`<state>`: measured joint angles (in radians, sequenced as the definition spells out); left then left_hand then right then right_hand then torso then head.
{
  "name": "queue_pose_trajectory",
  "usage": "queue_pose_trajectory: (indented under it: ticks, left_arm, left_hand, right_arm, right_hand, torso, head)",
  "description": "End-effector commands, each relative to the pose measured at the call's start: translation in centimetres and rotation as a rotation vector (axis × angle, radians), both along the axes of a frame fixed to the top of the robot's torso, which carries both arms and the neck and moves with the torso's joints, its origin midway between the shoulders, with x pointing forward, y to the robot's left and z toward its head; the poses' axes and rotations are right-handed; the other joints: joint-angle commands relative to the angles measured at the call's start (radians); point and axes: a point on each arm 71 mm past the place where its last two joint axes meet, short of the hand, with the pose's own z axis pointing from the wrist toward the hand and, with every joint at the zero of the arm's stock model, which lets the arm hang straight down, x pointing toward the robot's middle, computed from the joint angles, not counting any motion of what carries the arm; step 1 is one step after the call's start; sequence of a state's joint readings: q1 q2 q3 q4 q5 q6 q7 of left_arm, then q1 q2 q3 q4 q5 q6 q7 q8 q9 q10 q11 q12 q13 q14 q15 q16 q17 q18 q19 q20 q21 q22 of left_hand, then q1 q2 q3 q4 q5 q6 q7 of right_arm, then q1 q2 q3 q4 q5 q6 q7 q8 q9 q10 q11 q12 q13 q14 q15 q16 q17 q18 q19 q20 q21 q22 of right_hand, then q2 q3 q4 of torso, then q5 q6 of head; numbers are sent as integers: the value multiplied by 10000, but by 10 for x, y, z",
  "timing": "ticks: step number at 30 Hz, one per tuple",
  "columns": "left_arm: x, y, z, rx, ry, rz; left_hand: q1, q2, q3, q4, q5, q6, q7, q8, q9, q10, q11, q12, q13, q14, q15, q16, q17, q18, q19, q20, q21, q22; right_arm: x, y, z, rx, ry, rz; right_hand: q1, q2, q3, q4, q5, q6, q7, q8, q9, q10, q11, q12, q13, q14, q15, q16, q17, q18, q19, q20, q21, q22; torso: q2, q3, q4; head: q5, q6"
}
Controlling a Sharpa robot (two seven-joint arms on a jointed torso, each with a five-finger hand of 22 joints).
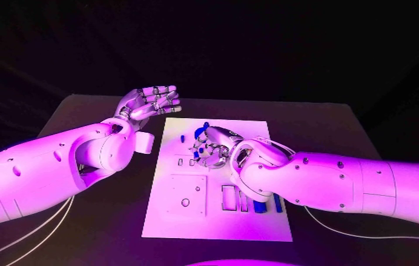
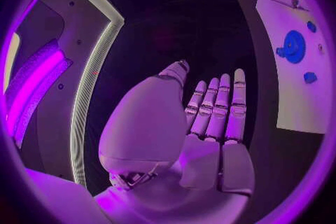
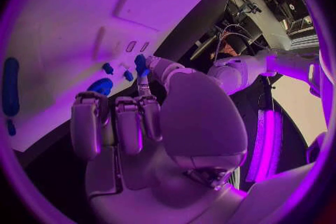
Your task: Assemble the parts on the task board
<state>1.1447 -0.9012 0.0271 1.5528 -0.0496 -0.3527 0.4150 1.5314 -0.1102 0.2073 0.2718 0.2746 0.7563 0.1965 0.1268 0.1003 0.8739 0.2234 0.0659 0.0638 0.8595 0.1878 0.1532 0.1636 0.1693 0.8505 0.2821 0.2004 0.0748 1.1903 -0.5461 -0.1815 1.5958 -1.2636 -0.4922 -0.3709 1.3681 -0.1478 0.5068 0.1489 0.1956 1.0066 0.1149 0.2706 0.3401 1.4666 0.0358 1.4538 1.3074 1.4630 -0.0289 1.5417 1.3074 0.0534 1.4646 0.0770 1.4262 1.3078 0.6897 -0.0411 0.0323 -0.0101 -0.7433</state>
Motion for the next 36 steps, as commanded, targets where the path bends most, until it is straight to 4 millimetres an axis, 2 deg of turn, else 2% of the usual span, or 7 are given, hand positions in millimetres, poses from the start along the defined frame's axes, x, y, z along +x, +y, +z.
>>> queue_pose_trajectory:
  ticks: [1,7,12,15,27,36]
  left_arm:
    - [0,-3,1,-147,9,-218]
    - [0,-3,1,-153,20,-241]
    - [0,-3,1,-147,29,-237]
    - [0,-3,1,-149,34,-248]
    - [0,-3,0,-148,61,-293]
    - [0,-3,0,-141,71,-303]
  left_hand:
    - [21,-1,34,9,-34,-37,654,-33,-4,-72,-5,-7,-2,-60,-16,-57,14,118,82,6,19,-16]
    - [21,-1,34,9,-34,-37,654,-33,-4,-72,-5,-7,-2,-60,-16,-57,14,118,82,6,19,-16]
    - [21,-1,34,9,-34,-37,654,-33,-4,-72,-5,-7,-2,-60,-16,-57,14,118,82,6,19,-16]
    - [21,-1,34,9,-34,-37,654,-33,-4,-72,-5,-7,-2,-60,-16,-57,14,118,82,6,19,-16]
    - [21,-1,34,9,-34,-37,654,-33,-4,-72,-5,-7,-2,-60,-16,-57,14,118,82,6,19,-16]
    - [-13,-15,33,35,-46,-64,653,-42,-9,-76,-3,-8,-2,-67,-13,-67,24,117,79,8,14,-21]
  right_arm:
    - [-1,1,-3,-374,-331,-129]
    - [-2,4,-10,-514,-399,-153]
    - [-3,4,-15,-606,-471,-162]
    - [-3,5,-17,-625,-486,-173]
    - [-2,6,-21,-896,-760,-98]
    - [-2,7,-23,-991,-752,-64]
  right_hand:
    - [-66,0,55,22,53,53,-43,273,301,53,-52,-61,1148,868,-65,-7,1670,-134,105,-29,35,1484]
    - [-106,-7,56,28,56,52,-47,283,307,71,-54,-43,1172,870,-67,-6,1676,-134,107,-31,35,1486]
    - [-150,-22,55,34,53,47,-50,291,313,71,-57,-47,1170,868,-69,-8,1669,-134,108,-33,33,1486]
    - [-219,-59,45,42,34,36,-51,300,320,69,-59,-54,1166,865,-72,-14,1654,-130,101,-35,19,1478]
    - [-386,-206,7,48,-25,4,-54,319,334,63,-62,-75,1156,868,-76,-14,1665,-127,97,-41,0,1472]
    - [-455,-266,-8,58,-30,-12,-48,320,335,58,-58,-84,1151,865,-75,-19,1652,-123,88,-41,-18,1461]
  torso:
    - [13,12,-2]
    - [9,12,-5]
    - [15,28,-4]
    - [6,15,5]
    - [16,20,1]
    - [8,8,2]
  head:
    - [31,-23]
    - [56,-61]
    - [62,-70]
    - [47,-84]
    - [106,-116]
    - [102,-159]
